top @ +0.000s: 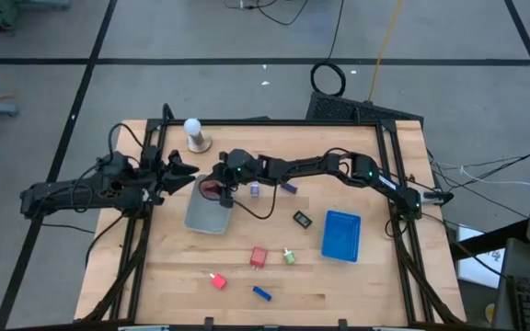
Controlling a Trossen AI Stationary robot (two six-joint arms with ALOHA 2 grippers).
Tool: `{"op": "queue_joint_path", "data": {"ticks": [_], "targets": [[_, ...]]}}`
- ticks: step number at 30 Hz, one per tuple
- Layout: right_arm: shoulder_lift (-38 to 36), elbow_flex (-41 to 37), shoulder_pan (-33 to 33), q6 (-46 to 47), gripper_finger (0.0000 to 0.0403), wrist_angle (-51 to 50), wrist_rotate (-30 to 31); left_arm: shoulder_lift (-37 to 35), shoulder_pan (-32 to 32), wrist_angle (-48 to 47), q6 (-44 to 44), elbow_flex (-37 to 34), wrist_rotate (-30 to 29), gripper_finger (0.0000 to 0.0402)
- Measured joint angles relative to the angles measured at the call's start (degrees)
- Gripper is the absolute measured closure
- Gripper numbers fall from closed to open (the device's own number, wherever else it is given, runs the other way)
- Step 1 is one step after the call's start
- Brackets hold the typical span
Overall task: Pick & Place Office items
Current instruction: Put the top red charger adapter into the gray bin, then put the blue charger adapter into the gray bin
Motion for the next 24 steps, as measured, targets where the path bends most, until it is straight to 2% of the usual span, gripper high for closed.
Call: {"op": "queue_joint_path", "data": {"ticks": [7, 11, 20, 24], "targets": [[0.00, -0.02, 0.04, 1.05, 0.0252, -2.80, -0.07, 0.00, 0.00, -0.78, 0.19, 0.00, 0.00, 0.0227], [-0.13, -0.02, 0.03, 3.22, 0.0239, -3.27, -0.02, 0.00, 0.00, -3.59, 0.17, 0.00, 0.00, 0.0227], [-6.83, -0.04, 0.02, 2.47, 0.0170, -14.39, 0.08, 0.02, 0.00, -5.06, -0.07, 0.00, -0.02, 0.0227], [-11.42, -0.06, -0.21, 2.51, 0.0135, -23.15, 0.07, 0.41, 0.00, -5.25, 0.68, 0.00, -0.15, 0.0227]]}}
